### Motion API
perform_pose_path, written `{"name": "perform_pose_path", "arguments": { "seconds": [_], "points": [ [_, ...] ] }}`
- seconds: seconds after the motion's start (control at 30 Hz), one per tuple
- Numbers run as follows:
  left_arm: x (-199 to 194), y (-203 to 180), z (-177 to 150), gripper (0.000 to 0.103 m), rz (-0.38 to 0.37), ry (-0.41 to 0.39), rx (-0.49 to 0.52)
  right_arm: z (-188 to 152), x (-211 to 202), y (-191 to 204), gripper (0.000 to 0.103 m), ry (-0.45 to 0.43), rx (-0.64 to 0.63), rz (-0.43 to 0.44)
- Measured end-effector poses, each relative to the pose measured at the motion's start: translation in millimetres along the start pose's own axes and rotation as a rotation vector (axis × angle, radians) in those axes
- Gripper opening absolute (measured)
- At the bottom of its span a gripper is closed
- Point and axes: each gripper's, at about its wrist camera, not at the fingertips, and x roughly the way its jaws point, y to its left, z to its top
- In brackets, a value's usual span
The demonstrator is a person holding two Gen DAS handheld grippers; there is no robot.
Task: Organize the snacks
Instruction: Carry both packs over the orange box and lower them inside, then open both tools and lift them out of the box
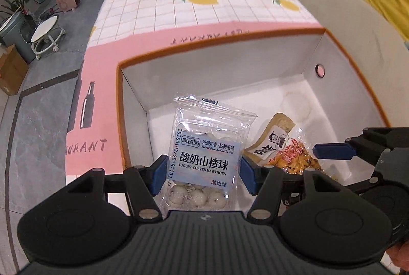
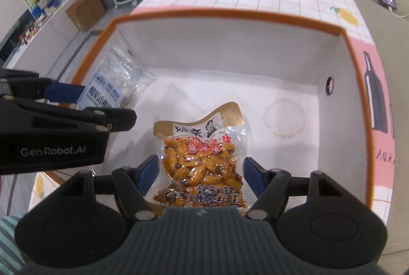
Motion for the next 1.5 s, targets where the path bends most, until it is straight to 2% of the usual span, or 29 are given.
{"name": "perform_pose_path", "arguments": {
  "seconds": [0.17,0.5,0.73,1.0,1.2,1.37,1.5],
  "points": [
    [11.7,-0.2,0.1,0.069,0.010,0.044,0.016,0.3,11.5,0.4,0.070,0.039,0.003,0.000],
    [14.6,-3.0,-1.8,0.075,0.018,0.075,0.022,8.4,23.4,2.4,0.070,0.078,0.017,-0.014],
    [-3.5,2.4,-3.3,0.081,0.035,0.019,0.012,9.7,21.0,5.6,0.071,0.074,0.013,-0.031],
    [-37.5,16.5,-6.8,0.081,0.070,-0.070,-0.039,10.2,26.2,14.5,0.072,0.080,0.039,-0.037],
    [-55.5,23.9,-16.7,0.081,0.092,-0.105,-0.053,11.0,30.5,18.8,0.074,0.086,0.045,-0.049],
    [-68.7,29.2,-27.5,0.081,0.094,-0.123,-0.075,9.6,18.3,19.4,0.078,0.066,0.048,-0.061],
    [-87.5,31.3,-36.3,0.081,0.090,-0.163,-0.081,9.3,-5.3,22.8,0.078,0.017,0.038,-0.063]
  ]
}}
